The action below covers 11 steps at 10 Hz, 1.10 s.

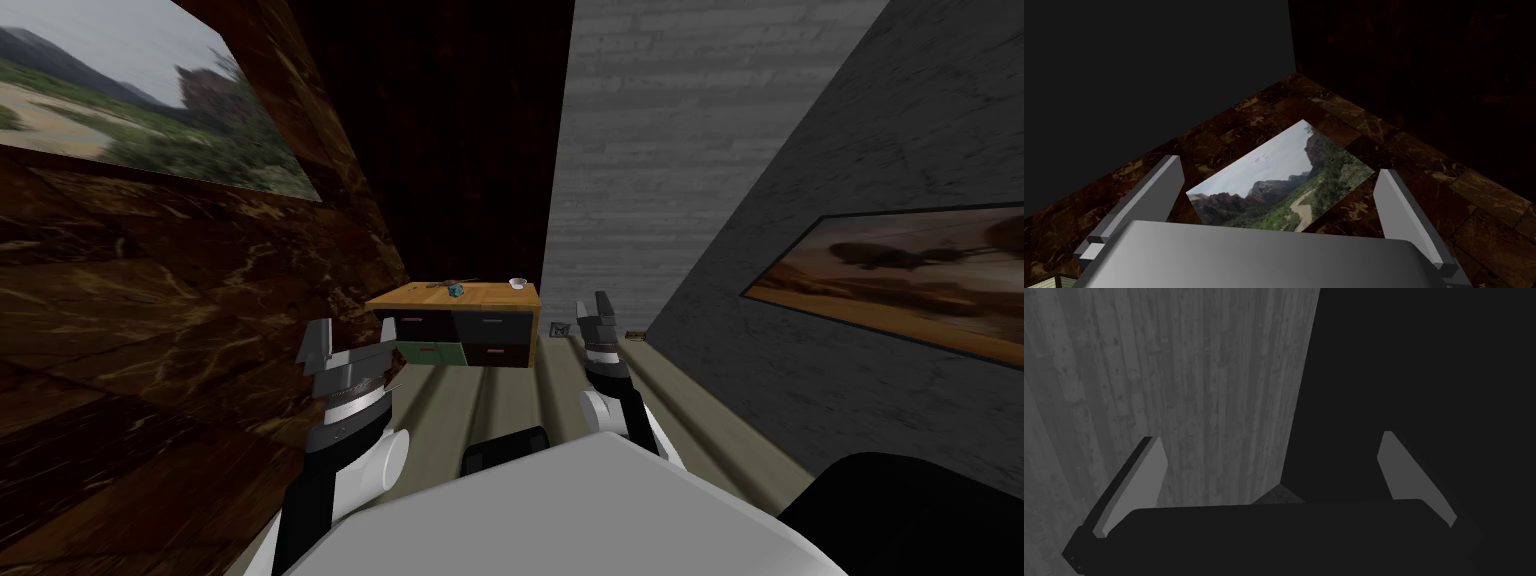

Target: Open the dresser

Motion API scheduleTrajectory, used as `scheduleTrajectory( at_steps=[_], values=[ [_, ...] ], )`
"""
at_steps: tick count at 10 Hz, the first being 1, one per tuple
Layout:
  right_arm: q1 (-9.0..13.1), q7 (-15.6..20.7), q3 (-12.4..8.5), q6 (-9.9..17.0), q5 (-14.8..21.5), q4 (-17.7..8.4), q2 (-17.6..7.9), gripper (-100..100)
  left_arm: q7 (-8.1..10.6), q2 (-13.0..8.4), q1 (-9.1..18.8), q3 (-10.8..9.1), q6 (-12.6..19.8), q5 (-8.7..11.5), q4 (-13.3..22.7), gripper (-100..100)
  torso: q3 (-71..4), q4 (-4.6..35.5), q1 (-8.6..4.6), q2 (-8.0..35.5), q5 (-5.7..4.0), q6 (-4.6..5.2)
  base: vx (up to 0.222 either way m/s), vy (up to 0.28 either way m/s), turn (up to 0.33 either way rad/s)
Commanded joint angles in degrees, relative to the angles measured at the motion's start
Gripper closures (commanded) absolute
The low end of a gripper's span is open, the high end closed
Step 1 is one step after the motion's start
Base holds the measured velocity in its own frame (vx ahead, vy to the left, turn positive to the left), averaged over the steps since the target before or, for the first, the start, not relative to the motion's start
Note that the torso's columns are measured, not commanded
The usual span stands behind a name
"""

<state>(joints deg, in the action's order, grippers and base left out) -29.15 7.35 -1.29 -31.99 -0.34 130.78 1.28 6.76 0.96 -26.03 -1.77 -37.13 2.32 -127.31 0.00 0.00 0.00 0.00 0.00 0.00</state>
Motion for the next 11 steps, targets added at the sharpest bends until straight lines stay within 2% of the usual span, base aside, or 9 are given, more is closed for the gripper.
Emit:
scheduleTrajectory(
  at_steps=[1,9,10,11],
  values=[
    [0.0,0.0,0.0,0.0,0.0,0.0,0.0,0,0.00,0.0,0.0,0.00,0.0,0.0,0.0,0,-4.7,2.3,0.00,2.3,0.00,0.00,0.000,0.000,0.000],
    [0.0,0.0,0.0,0.0,0.0,0.0,0.0,0,0.00,0.0,0.0,0.00,0.0,0.0,0.0,0,-70.7,35.4,0.00,35.4,0.00,0.00,0.000,0.000,0.000],
    [0.0,0.0,0.0,0.0,0.0,0.0,0.0,0,-0.05,-1.7,0.2,0.07,0.1,-0.1,0.7,-100,-79.2,39.6,0.00,39.6,0.00,0.00,0.019,0.000,-0.012],
    [0.0,0.0,0.0,0.0,0.0,0.0,0.0,0,-0.10,-3.0,0.4,0.14,0.1,-0.1,1.3,-100,-83.2,41.5,0.01,41.5,0.01,0.00,0.030,-0.004,-0.024]
  ],
)
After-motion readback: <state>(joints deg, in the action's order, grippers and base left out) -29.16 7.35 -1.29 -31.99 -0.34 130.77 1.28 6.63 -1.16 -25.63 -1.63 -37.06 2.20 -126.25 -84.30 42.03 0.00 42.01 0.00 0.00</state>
